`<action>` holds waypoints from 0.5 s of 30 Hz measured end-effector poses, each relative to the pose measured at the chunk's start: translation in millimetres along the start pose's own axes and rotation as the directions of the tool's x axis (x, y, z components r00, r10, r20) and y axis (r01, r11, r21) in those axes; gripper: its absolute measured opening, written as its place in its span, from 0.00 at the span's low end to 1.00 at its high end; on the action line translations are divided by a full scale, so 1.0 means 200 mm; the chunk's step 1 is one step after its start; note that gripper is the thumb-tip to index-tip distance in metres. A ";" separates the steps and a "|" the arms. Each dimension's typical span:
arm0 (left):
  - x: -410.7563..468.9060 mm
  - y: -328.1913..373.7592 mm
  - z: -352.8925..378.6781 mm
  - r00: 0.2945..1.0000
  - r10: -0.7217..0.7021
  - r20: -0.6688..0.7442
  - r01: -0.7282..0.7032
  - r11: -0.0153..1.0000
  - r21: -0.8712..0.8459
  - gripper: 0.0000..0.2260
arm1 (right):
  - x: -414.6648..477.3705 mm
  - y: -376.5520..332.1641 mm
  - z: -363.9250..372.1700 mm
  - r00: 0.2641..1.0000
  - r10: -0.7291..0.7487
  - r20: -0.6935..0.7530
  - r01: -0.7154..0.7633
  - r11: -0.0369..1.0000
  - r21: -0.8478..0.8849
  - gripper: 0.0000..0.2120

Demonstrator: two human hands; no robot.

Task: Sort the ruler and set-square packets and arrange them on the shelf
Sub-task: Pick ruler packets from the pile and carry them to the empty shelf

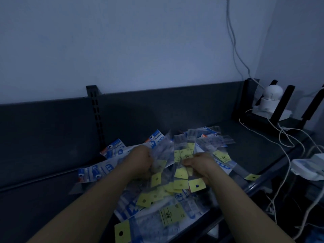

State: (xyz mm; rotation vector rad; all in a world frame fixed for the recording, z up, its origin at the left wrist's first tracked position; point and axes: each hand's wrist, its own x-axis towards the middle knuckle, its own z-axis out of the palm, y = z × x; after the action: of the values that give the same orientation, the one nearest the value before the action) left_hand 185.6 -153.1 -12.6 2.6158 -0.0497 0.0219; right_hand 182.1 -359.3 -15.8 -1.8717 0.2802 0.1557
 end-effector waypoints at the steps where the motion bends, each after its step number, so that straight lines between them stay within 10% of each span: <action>1: -0.01 0.02 -0.01 1.000 -0.024 -0.005 0.024 0.996 -0.084 0.14 | -0.01 0.00 -0.01 1.000 -0.004 -0.001 0.004 1.000 0.016 0.06; 6: -0.06 0.10 -0.01 0.995 -0.094 -0.037 0.062 0.857 -0.512 0.13 | -0.04 0.02 -0.07 0.994 -0.060 -0.091 0.070 0.991 0.113 0.03; 15: -0.08 0.16 0.11 0.986 -0.113 -0.125 0.074 0.957 -0.282 0.11 | -0.08 0.04 -0.22 0.950 -0.104 -0.294 0.154 0.976 0.154 0.04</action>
State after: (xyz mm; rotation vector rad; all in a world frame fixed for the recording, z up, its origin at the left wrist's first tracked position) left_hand 168.3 -192.0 -15.6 2.3275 0.1132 0.1542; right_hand 162.8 -402.1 -5.8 -1.7282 0.3549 -0.2246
